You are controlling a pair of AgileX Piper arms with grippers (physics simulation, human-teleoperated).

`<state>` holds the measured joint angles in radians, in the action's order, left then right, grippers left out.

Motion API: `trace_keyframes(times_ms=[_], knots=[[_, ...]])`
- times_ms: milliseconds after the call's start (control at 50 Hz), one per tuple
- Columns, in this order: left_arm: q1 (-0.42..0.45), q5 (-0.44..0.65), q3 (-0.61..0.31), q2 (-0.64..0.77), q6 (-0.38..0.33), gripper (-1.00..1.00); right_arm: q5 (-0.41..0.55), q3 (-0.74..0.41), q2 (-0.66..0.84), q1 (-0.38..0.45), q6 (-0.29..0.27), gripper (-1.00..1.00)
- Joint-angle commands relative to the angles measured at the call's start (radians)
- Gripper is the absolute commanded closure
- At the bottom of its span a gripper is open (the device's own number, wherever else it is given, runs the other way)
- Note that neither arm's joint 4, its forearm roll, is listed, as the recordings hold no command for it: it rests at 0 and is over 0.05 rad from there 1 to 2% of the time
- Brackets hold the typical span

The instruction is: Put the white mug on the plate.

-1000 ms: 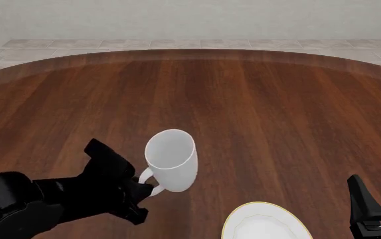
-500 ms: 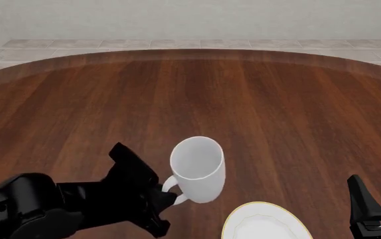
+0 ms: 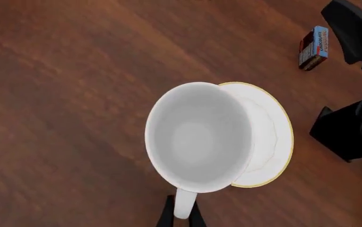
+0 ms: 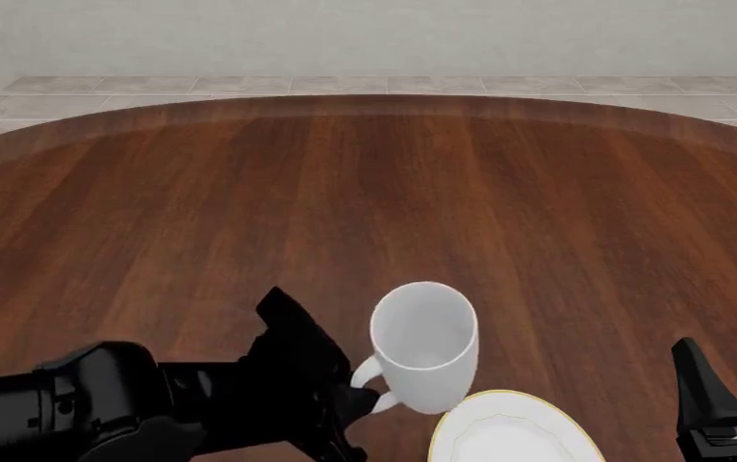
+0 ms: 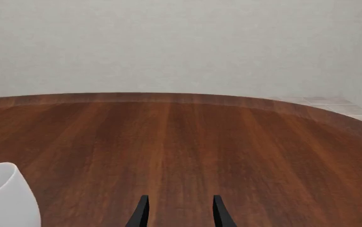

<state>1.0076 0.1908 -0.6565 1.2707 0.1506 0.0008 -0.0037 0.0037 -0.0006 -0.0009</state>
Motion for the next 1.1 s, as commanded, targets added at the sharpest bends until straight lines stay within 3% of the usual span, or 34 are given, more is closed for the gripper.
trace_keyframes(times_ms=[20, 1100], knots=[[0.036, -0.021, -0.032, 0.043, -0.01, 1.0, -0.001, 0.0, 0.001, 0.0, 0.0, -1.0], [0.181, -0.066, -0.144, 0.233, -0.037, 1.0, -0.001, 0.0, 0.001, 0.0, 0.0, -1.0]])
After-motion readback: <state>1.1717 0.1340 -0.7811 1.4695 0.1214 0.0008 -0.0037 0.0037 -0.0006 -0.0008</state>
